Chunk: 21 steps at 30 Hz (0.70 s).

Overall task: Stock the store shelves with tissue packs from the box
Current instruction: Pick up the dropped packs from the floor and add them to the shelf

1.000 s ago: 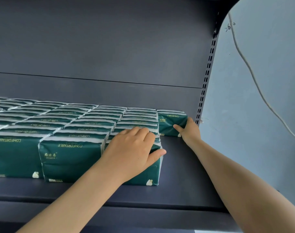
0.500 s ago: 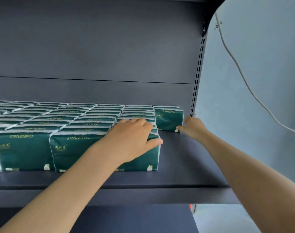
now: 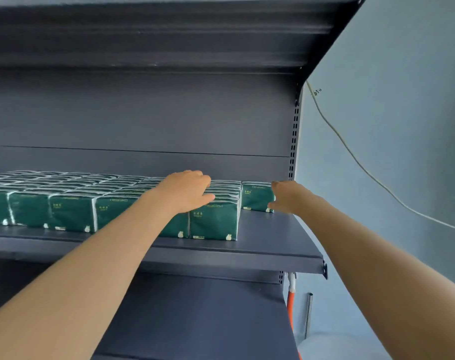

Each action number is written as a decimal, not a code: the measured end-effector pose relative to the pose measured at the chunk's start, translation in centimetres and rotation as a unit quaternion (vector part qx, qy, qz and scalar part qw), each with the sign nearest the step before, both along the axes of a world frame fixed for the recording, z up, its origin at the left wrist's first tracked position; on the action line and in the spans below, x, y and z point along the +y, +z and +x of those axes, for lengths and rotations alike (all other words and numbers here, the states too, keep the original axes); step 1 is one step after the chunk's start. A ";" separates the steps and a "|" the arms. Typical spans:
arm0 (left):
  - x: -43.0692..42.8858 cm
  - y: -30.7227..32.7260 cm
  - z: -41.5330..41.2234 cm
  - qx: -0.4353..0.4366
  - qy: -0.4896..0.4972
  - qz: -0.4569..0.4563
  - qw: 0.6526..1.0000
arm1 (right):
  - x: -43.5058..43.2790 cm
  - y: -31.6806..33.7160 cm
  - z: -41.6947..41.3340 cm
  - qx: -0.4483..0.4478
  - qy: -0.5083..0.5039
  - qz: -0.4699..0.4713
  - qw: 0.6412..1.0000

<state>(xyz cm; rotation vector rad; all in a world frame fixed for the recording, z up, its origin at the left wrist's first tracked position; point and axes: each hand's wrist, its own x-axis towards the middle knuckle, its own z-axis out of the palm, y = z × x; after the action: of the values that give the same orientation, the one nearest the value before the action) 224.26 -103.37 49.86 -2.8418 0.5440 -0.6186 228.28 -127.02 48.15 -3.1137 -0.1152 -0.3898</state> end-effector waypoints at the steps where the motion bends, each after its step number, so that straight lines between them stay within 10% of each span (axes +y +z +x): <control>1: 0.6 0.4 -1.0 -0.002 0.012 0.003 1.000 | 0.4 0.5 -1.3 0.003 0.006 -0.016 1.000; 21: 17.5 7.6 -25.2 -0.069 0.111 0.042 0.991 | 14.5 9.0 -25.0 -0.091 0.048 -0.062 0.993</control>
<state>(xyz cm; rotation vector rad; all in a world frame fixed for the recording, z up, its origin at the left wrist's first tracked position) 199.08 -85.89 57.42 -2.7041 0.2220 -0.7245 203.27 -112.50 57.20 -3.1692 -0.3002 -0.6892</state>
